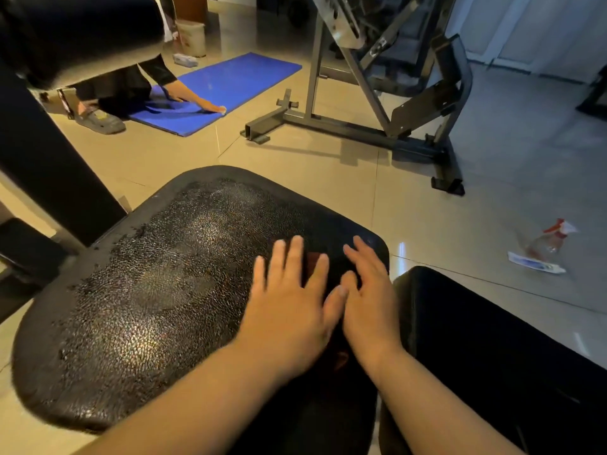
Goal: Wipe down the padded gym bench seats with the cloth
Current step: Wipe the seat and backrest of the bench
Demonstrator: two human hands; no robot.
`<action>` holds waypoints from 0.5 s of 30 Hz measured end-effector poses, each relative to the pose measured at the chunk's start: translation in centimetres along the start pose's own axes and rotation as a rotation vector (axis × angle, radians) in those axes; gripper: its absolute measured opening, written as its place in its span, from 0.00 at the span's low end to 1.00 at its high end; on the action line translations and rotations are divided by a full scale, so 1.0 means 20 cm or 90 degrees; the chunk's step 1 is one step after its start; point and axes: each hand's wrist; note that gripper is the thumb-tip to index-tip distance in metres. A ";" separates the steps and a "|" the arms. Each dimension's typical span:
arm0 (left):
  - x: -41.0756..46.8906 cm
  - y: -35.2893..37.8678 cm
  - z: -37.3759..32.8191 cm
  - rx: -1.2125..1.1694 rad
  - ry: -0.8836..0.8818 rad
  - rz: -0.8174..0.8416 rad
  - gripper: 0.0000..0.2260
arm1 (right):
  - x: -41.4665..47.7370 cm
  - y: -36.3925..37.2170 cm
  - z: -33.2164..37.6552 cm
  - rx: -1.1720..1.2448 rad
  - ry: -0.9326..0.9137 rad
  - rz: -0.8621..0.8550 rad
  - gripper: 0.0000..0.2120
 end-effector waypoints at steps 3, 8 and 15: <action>0.14 0.05 0.03 0.091 0.027 -0.046 0.35 | -0.01 0.03 0.01 -0.085 -0.032 0.044 0.22; 0.42 -0.08 0.14 0.156 -0.090 -0.104 0.23 | 0.04 0.05 0.03 -0.241 -0.064 0.177 0.26; 0.25 -0.01 0.16 0.162 0.159 -0.101 0.24 | 0.03 0.05 0.05 -0.265 -0.058 0.184 0.25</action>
Point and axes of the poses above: each hand's wrist, its own x-axis towards the middle knuckle, its own y-axis out of the palm, z = x × y, and after that the axes turned 14 degrees about -y, right-handed
